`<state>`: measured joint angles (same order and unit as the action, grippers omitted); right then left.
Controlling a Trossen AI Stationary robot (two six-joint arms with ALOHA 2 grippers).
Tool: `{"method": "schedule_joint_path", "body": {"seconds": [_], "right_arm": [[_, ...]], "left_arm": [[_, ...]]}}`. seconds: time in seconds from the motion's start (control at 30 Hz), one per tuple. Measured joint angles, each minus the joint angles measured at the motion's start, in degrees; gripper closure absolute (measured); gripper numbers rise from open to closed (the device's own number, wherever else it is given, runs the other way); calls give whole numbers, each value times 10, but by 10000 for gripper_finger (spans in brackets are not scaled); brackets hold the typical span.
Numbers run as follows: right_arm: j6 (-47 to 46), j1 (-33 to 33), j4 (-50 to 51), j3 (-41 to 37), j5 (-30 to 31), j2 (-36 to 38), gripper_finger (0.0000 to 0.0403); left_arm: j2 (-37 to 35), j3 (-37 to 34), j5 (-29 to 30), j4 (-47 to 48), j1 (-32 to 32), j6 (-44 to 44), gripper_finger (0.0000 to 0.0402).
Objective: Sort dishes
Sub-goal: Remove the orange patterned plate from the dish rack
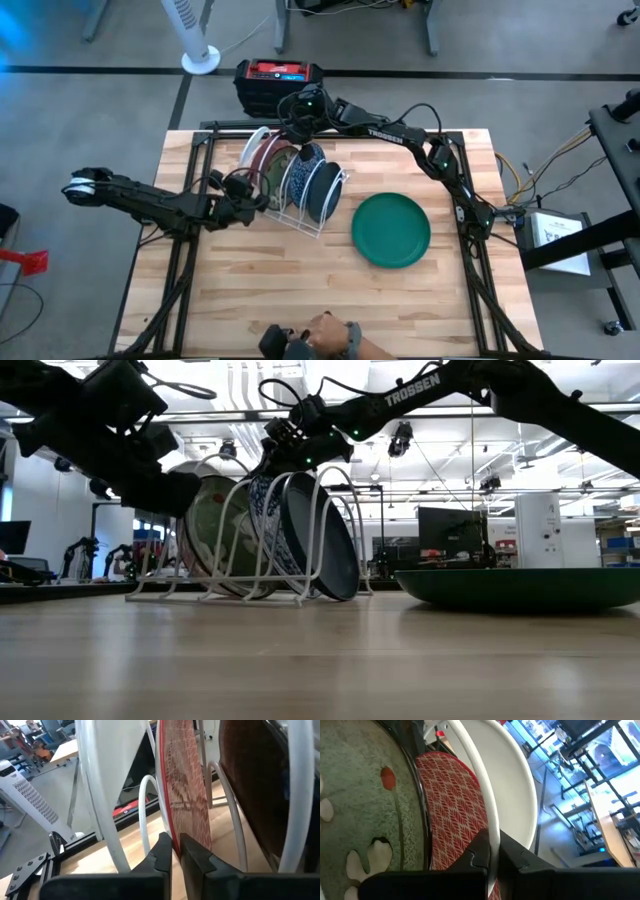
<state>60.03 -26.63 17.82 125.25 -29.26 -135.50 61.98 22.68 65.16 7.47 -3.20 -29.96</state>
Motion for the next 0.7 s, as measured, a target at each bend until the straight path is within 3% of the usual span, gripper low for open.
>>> {"method": "schedule_joint_path", "body": {"seconds": [0.27,0.57,0.7], "right_arm": [[-32,-12,6,-2,29,14,391],[-83,-16,16,-2,41,21,349],[-101,-16,16,-2,77,23,321]], "left_arm": [[-2,3,56,-19,-3,12,400],[-2,4,84,-41,-4,14,401],[-2,4,99,-46,-4,14,401]]}}
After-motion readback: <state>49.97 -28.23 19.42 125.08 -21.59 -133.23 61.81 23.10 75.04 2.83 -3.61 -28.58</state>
